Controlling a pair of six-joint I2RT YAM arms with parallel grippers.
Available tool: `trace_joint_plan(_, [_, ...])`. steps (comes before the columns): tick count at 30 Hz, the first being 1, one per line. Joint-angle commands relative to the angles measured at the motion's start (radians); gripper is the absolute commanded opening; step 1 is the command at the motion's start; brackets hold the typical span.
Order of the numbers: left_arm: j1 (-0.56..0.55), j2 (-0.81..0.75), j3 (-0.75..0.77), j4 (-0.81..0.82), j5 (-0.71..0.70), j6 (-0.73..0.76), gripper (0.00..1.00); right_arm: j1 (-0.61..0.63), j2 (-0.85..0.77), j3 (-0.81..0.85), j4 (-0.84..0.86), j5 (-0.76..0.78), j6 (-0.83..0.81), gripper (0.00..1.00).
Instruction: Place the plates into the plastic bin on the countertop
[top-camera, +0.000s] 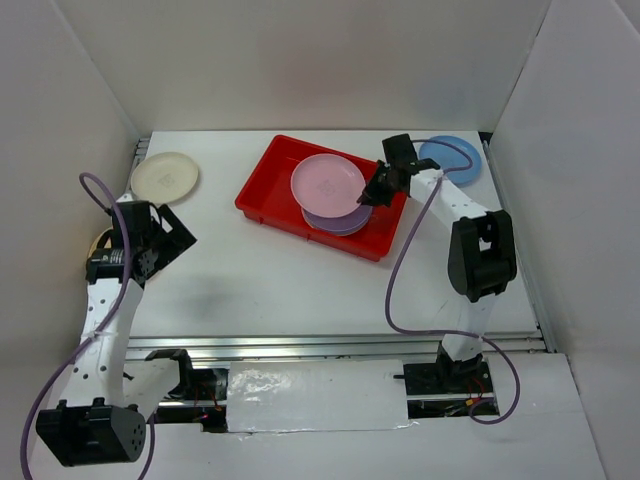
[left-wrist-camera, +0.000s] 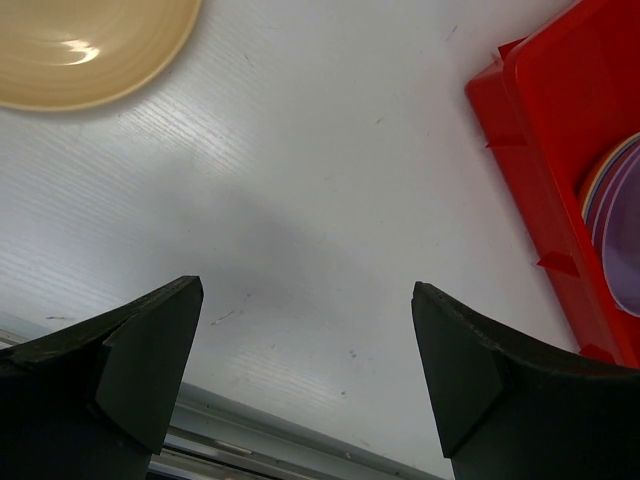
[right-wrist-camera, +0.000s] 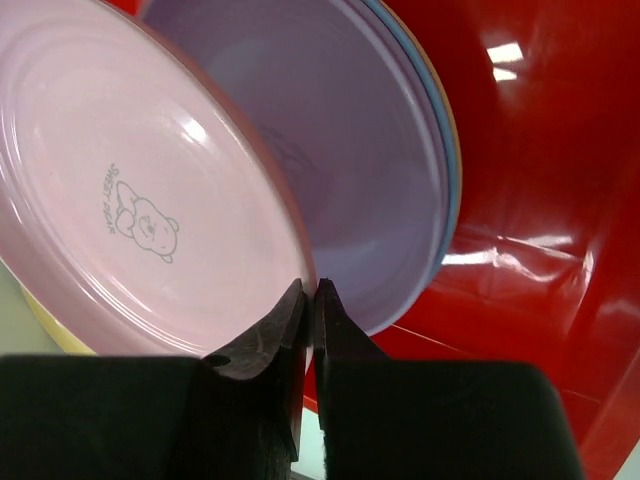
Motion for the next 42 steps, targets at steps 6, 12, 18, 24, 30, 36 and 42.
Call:
trace_joint_plan(6, [0.018, 0.024, -0.049, 0.003, -0.043, -0.059, 0.99, 0.011, -0.089, 0.065, -0.036, 0.090, -0.035, 0.58])
trace_joint_plan(12, [0.129, 0.058, -0.101, 0.036, -0.015, -0.191, 0.99, 0.025, -0.347, 0.021, -0.030, 0.150, -0.053, 1.00])
trace_joint_plan(18, [0.191, 0.045, -0.098, 0.067, -0.099, -0.330, 0.99, 0.028, -0.608, -0.180, 0.111, -0.026, -0.108, 1.00])
trace_joint_plan(24, [0.263, 0.102, -0.125, 0.062, -0.211, -0.494, 0.99, 0.025, -0.797, -0.517, 0.321, -0.241, -0.108, 1.00])
trace_joint_plan(30, [0.281, 0.159, -0.191, 0.085, -0.320, -0.740, 0.99, 0.040, -0.817, -0.677, 0.413, -0.439, -0.112, 1.00])
trace_joint_plan(36, [0.284, 0.218, -0.247, 0.253, -0.389, -0.798, 0.99, 0.082, -0.851, -0.760, 0.404, -0.432, -0.136, 1.00])
trace_joint_plan(42, [0.284, 0.453, -0.138, 0.199, -0.429, -0.843, 0.99, 0.106, -0.869, -0.804, 0.423, -0.427, -0.130, 1.00])
